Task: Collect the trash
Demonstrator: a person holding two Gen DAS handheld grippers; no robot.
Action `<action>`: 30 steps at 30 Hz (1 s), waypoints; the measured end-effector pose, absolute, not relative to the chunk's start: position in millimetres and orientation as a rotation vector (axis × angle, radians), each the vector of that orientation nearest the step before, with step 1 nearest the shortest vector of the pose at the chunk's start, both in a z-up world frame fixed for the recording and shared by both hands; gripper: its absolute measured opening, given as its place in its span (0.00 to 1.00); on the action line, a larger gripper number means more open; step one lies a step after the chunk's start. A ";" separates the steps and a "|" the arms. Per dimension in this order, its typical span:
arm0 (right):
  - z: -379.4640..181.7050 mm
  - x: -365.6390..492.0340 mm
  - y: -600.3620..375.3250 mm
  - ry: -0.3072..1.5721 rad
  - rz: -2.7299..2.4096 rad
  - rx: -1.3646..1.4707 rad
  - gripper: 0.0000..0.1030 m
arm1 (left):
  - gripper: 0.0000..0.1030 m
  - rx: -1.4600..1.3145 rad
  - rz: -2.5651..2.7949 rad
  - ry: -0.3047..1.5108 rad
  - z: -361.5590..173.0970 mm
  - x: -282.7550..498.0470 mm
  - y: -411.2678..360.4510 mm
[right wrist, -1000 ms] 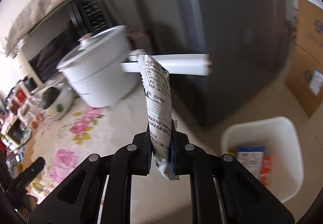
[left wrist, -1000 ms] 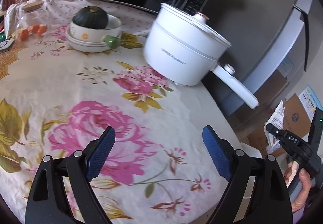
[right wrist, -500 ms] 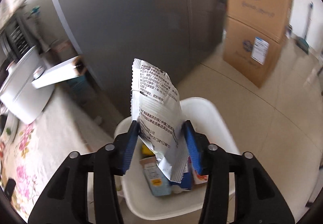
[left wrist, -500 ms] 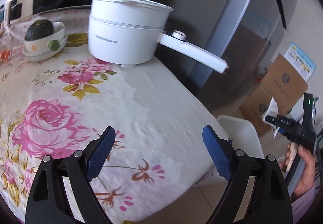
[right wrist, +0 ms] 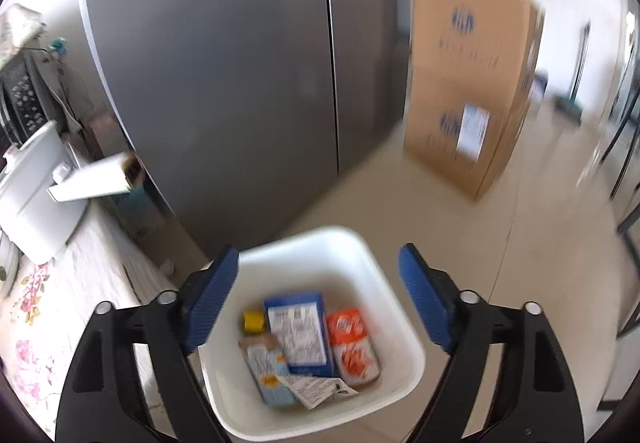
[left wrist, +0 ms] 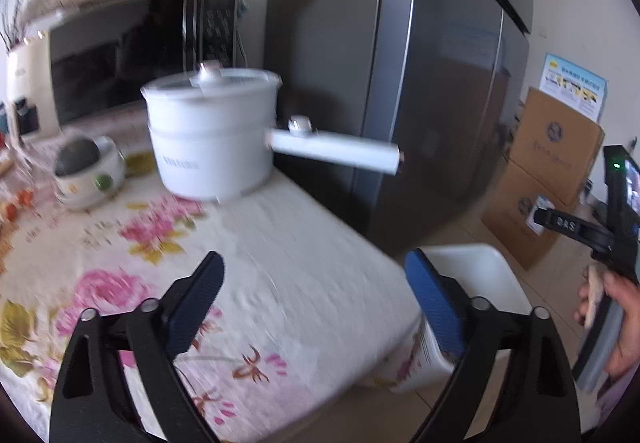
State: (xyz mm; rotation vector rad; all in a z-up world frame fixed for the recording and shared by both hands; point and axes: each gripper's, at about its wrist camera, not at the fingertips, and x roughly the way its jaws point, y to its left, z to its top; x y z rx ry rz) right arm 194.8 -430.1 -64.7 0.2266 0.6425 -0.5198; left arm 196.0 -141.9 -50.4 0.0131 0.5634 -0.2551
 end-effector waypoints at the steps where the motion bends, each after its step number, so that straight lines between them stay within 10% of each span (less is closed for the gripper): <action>1: -51.8 185.2 -417.7 0.568 -0.535 0.198 0.94 | 0.94 0.014 -0.229 0.518 -39.8 191.8 -142.4; 9: -14.5 159.8 -347.2 0.439 -0.557 0.052 0.93 | 0.94 -0.065 -0.133 0.301 2.8 167.8 -128.9; 30: -7.7 127.4 -237.4 0.393 -0.464 0.007 0.93 | 0.94 -0.072 -0.062 0.550 -21.2 163.5 -57.9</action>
